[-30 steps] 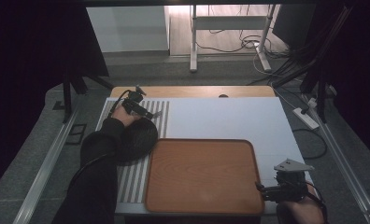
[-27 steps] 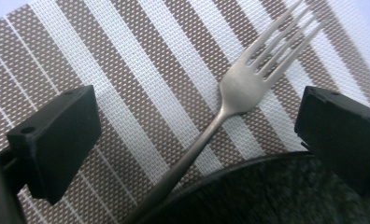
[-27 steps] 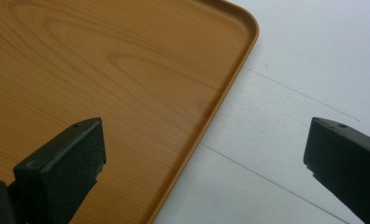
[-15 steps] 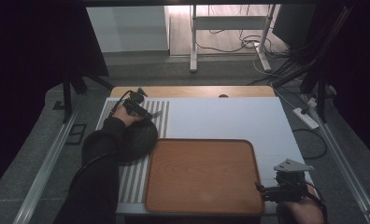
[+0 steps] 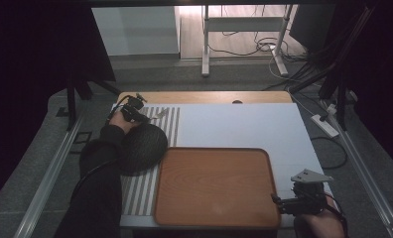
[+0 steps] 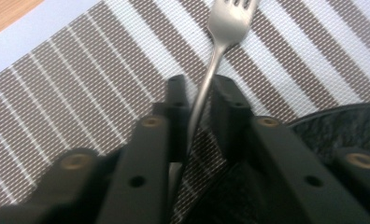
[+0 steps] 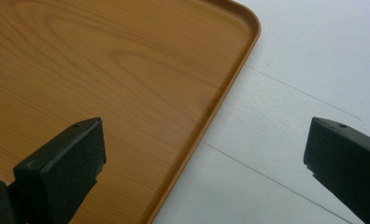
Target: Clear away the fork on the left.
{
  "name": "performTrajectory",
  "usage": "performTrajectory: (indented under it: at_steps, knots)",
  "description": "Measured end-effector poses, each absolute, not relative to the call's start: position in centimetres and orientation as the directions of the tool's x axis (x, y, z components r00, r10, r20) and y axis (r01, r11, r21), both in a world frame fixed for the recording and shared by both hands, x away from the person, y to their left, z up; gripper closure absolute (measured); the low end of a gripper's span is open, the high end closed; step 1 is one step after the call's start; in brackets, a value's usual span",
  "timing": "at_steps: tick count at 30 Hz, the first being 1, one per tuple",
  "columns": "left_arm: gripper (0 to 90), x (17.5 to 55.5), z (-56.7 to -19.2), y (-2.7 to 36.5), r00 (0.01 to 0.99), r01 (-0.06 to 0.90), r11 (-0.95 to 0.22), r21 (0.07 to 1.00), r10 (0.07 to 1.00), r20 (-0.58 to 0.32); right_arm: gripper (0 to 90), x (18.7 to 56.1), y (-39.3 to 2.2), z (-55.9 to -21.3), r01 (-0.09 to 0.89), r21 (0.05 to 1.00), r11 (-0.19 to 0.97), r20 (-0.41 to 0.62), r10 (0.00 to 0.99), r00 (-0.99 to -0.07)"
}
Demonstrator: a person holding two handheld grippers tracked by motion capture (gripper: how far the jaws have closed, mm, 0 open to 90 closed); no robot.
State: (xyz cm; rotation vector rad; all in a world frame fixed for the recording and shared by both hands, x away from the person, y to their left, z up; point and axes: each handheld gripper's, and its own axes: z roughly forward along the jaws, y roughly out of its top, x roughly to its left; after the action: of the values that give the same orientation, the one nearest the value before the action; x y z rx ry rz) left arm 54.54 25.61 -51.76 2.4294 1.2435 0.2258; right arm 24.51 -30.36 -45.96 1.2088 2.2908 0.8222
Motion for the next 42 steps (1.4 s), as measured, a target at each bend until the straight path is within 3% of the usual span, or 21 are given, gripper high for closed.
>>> performTrajectory:
  at_steps: [4,8,16,21,33,42]
  knots:
    - [85.1,54.5,-51.8,25.8,0.630,0.717,-0.554,0.424,0.774,-0.054,0.0,24.5,-30.3,-46.0,0.592,0.667,0.452,-0.094,0.840,-0.535]
    - [85.4,54.6,-51.8,26.0,0.635,0.712,-0.560,0.424,0.771,-0.046,0.0,24.5,-30.3,-46.0,0.594,0.668,0.448,-0.089,0.841,-0.534]
    - [85.4,54.6,-51.1,26.8,0.631,0.691,-0.611,0.386,0.770,0.089,0.0,24.6,-30.3,-46.0,0.598,0.665,0.447,-0.087,0.842,-0.533]
    - [85.4,54.4,-50.2,28.4,0.606,0.710,-0.595,0.377,0.789,0.103,0.0,24.6,-30.4,-46.0,0.599,0.665,0.446,-0.086,0.842,-0.532]
    - [85.4,52.0,-46.9,30.0,0.587,0.741,-0.520,0.425,0.808,-0.036,0.0,24.6,-30.5,-45.9,0.599,0.675,0.430,-0.080,0.850,-0.521]
    - [85.4,50.0,-46.4,29.3,0.599,0.740,-0.509,0.440,0.796,-0.085,0.0,24.5,-30.5,-45.9,0.596,0.674,0.436,-0.087,0.848,-0.523]
